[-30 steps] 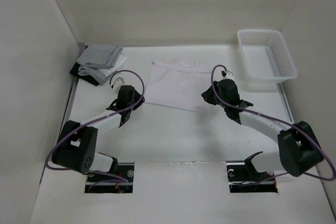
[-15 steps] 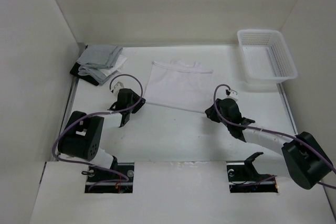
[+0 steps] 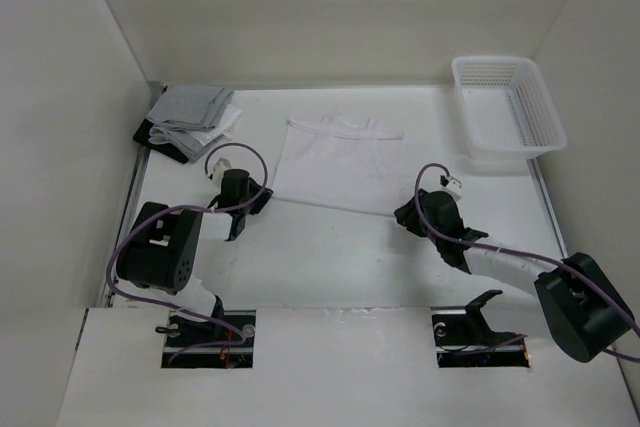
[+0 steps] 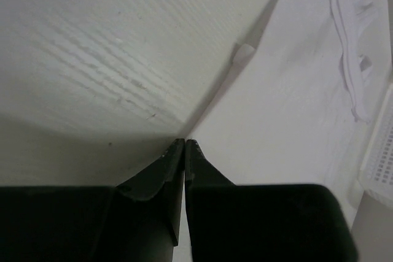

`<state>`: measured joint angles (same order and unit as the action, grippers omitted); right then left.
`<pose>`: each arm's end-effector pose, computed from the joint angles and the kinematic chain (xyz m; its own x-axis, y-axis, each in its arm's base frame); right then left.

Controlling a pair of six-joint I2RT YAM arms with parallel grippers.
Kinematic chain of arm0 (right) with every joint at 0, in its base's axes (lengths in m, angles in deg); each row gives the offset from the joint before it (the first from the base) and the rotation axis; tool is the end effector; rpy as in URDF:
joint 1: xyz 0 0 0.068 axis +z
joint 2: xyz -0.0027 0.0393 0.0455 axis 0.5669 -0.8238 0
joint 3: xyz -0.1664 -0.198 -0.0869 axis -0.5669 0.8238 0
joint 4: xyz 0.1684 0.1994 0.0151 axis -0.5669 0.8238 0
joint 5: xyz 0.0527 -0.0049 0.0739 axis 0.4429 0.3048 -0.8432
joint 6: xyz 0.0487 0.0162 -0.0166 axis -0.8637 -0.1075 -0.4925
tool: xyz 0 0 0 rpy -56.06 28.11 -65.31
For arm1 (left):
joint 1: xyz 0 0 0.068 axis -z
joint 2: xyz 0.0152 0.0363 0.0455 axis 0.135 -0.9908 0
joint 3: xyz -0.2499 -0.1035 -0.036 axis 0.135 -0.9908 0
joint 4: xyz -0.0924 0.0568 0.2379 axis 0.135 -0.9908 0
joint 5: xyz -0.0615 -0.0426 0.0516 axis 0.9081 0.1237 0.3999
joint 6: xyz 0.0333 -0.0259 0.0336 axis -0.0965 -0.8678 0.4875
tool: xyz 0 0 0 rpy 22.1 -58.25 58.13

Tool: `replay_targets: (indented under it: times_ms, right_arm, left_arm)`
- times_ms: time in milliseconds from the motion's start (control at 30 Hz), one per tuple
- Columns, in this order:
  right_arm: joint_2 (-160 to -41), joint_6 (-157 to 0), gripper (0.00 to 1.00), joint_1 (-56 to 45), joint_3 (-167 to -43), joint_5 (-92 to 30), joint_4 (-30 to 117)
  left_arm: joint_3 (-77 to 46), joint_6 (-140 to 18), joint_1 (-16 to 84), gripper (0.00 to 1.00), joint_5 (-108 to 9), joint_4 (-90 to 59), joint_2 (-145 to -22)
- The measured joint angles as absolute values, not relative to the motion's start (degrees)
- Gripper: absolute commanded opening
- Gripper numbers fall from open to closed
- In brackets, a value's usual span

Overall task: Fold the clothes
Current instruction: Fold the tank top

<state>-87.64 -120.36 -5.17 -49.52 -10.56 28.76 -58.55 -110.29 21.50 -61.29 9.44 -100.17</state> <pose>0.1957 0.1009 0.1541 -0.5608 0.5253 -0.6400 0.1627 0.8278 0.5369 0.2765 -0.0654 0.1222 -0.4435 -0.7874 -0.4282 -0.4011 0.6016 -0.6908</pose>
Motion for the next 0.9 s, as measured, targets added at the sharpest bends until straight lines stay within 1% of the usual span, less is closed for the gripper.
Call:
replay_targets:
  times_ms: [200, 433, 533, 667, 733, 767, 833, 867, 900]
  right_arm:
    - [-91.1, -123.0, 0.46, -5.2, -49.7, -10.2, 30.3]
    - [-93.9, -125.7, 0.43, -5.1, -50.6, -10.6, 27.7]
    - [-96.1, -126.4, 0.35, -5.1, -51.3, -11.3, 25.8]
    - [-98.5, -128.1, 0.32, -5.1, -51.6, -12.6, 23.0]
    - [-99.3, -128.8, 0.29, -5.2, -51.6, -13.7, 21.8]
    - [-99.9, -129.0, 0.24, -5.3, -51.6, -14.3, 21.1]
    - [-101.0, -129.7, 0.12, -5.5, -51.6, -15.5, 20.0]
    - [-101.4, -130.0, 0.07, -5.6, -51.6, -16.0, 19.6]
    - [-101.5, -130.3, 0.05, -5.7, -51.6, -16.2, 19.6]
  left_arm:
    - [-65.5, -110.4, 20.1, 0.02, -60.7, 10.7, -94.2]
    - [-66.5, -109.8, 19.1, 0.02, -59.3, 11.6, -93.6]
    - [-66.5, -109.4, 18.9, 0.02, -58.8, 11.6, -93.6]
    - [-66.5, -109.1, 18.7, 0.02, -58.4, 11.6, -93.6]
    - [-66.5, -109.0, 18.7, 0.02, -58.3, 11.6, -93.6]
    - [-66.5, -109.0, 18.7, 0.02, -58.3, 11.7, -93.6]
    - [-66.5, -109.0, 18.7, 0.02, -58.3, 11.7, -93.6]
    - [-66.5, -109.0, 18.7, 0.01, -58.3, 11.7, -93.6]
    - [-66.5, -109.0, 18.7, 0.0, -58.3, 11.7, -93.6]
